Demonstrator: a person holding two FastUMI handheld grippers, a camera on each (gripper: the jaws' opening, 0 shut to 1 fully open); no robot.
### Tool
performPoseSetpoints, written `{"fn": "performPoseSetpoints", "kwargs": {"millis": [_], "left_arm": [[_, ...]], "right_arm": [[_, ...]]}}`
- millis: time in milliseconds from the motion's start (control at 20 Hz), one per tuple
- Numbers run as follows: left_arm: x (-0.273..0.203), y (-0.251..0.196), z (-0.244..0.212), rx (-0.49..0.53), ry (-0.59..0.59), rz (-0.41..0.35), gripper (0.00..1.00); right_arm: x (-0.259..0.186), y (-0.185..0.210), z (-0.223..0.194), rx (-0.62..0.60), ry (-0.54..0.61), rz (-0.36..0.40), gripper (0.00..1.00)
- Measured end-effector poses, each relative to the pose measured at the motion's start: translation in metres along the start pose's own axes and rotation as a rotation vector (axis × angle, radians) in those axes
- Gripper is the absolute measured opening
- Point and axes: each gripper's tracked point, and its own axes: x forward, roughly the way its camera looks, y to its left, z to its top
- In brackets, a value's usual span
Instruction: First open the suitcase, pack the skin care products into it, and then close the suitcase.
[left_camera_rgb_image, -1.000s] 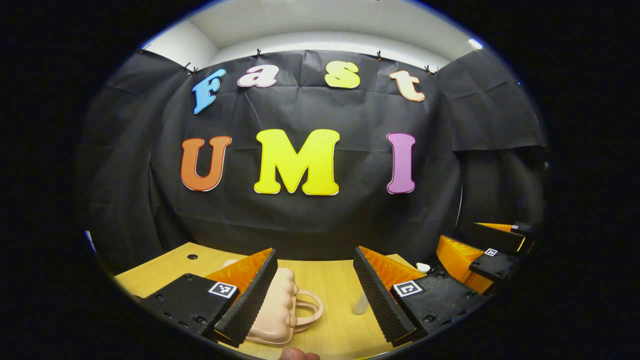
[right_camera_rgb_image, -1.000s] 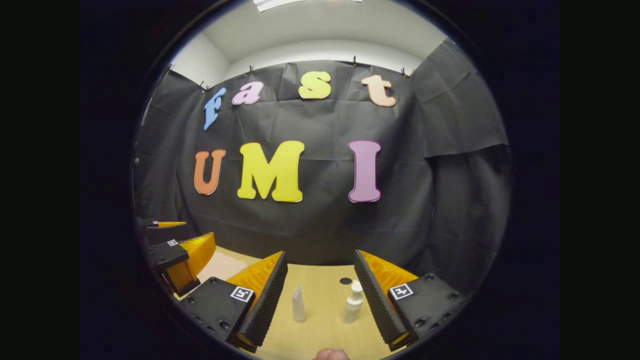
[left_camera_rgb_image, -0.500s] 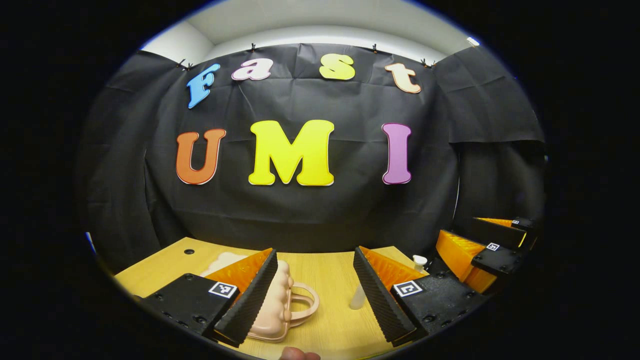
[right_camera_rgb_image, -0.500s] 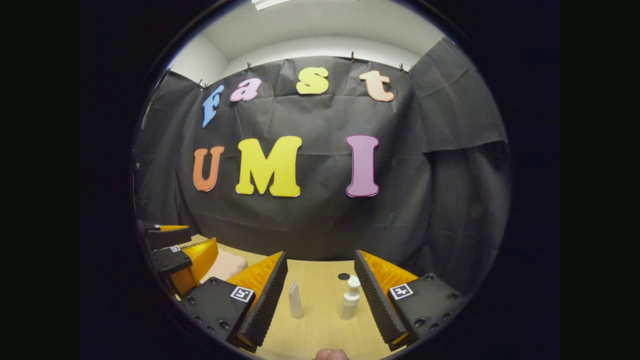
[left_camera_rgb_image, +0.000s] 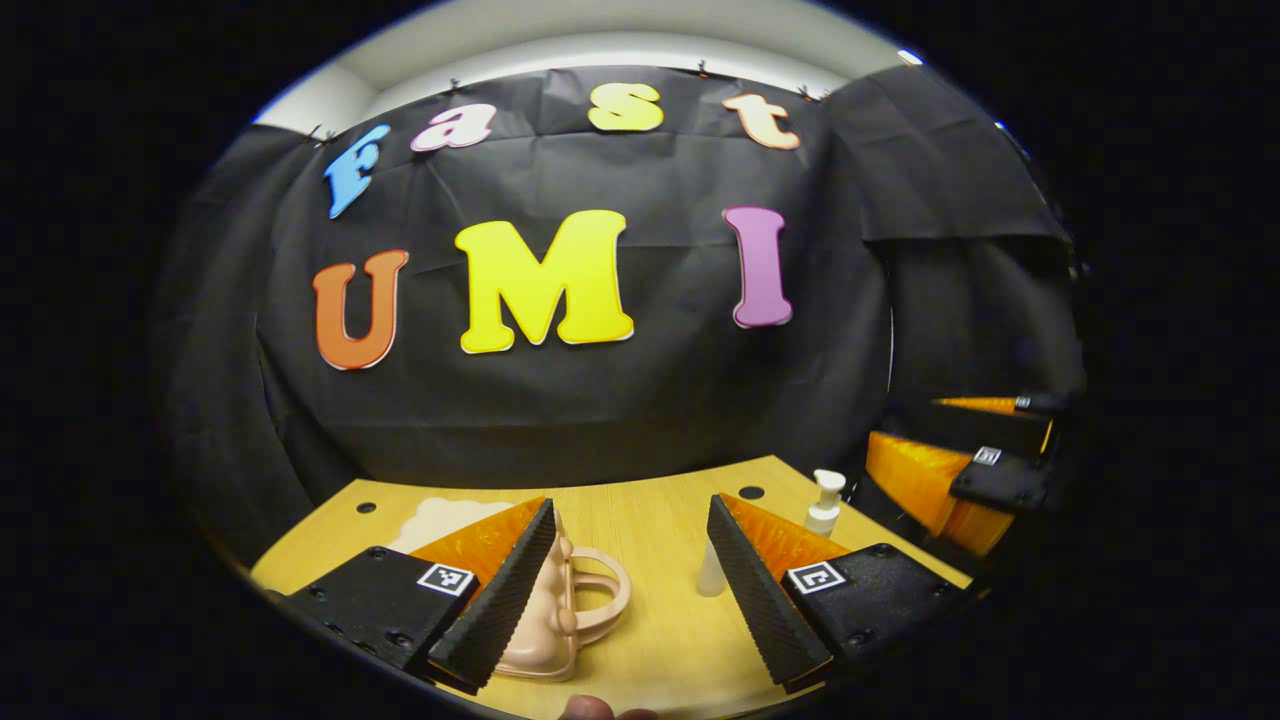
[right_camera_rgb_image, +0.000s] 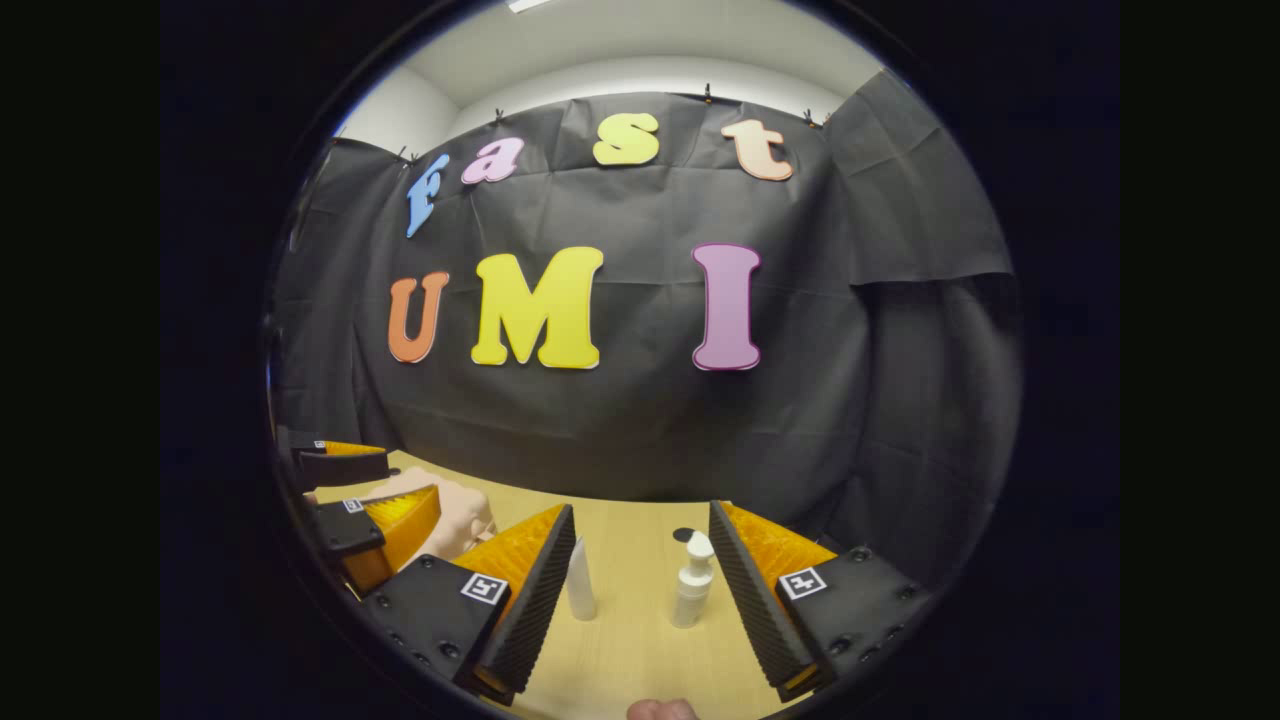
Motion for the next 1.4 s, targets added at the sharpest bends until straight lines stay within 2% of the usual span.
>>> {"fn": "performPoseSetpoints", "kwargs": {"millis": [150,300,450,600,750,900,1000,1050,1100,1150,1250,1300,1400], "left_arm": [[0.013,0.008,-0.035,0.167,0.082,-0.007,0.98],[0.03,0.003,-0.077,0.301,0.196,-0.061,1.0],[0.044,0.0,-0.119,0.42,0.313,-0.112,0.98],[0.067,0.002,-0.155,0.625,0.426,-0.156,0.98],[0.077,0.002,-0.179,0.747,0.494,-0.199,0.89],[0.088,0.003,-0.186,0.776,0.524,-0.184,0.83],[0.095,0.008,-0.192,0.764,0.559,-0.195,0.75],[0.096,0.007,-0.197,0.743,0.575,-0.209,0.65],[0.095,0.004,-0.199,0.722,0.594,-0.22,0.61],[0.093,0.002,-0.199,0.709,0.61,-0.226,0.52],[0.096,0.008,-0.194,0.717,0.613,-0.199,0.48],[0.099,0.008,-0.198,0.718,0.619,-0.2,0.31],[0.097,0.007,-0.194,0.711,0.618,-0.207,0.28]], "right_arm": [[0.0,-0.03,-0.012,-0.001,0.028,-0.052,0.8],[-0.001,-0.05,-0.024,0.005,0.056,-0.092,0.8],[-0.001,-0.066,-0.036,0.011,0.095,-0.13,0.8],[0.0,-0.079,-0.038,0.012,0.108,-0.156,0.8],[0.001,-0.092,-0.041,0.013,0.125,-0.181,0.8],[-0.002,-0.103,-0.045,0.02,0.143,-0.21,0.8],[-0.004,-0.107,-0.05,0.023,0.156,-0.22,0.8],[-0.005,-0.107,-0.052,0.027,0.163,-0.222,0.8],[-0.007,-0.108,-0.054,0.03,0.172,-0.225,0.8],[-0.008,-0.105,-0.054,0.028,0.172,-0.223,0.8],[-0.009,-0.101,-0.052,0.027,0.169,-0.22,0.8],[-0.01,-0.098,-0.052,0.03,0.167,-0.217,0.8],[-0.012,-0.096,-0.054,0.032,0.17,-0.215,0.8]]}}
